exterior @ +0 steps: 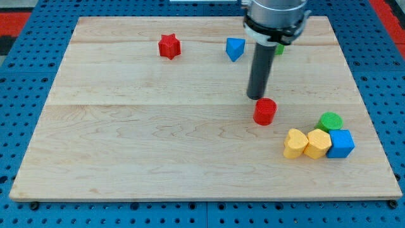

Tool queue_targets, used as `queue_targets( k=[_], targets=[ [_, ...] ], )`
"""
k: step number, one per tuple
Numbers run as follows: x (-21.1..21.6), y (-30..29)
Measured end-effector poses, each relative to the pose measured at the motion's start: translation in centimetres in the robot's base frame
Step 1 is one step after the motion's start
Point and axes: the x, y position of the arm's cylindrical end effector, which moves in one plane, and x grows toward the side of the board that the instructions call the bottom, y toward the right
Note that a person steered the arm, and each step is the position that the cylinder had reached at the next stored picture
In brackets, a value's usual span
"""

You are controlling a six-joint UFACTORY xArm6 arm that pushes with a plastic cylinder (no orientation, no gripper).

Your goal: Push the red circle to the top of the yellow heart

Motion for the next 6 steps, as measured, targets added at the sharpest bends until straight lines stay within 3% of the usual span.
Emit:
queue_targets(
  k=[1, 4, 6],
  targets=[
    [0.9, -0.6],
    [3.6, 5.4],
    [7.1, 1.0]
  ],
)
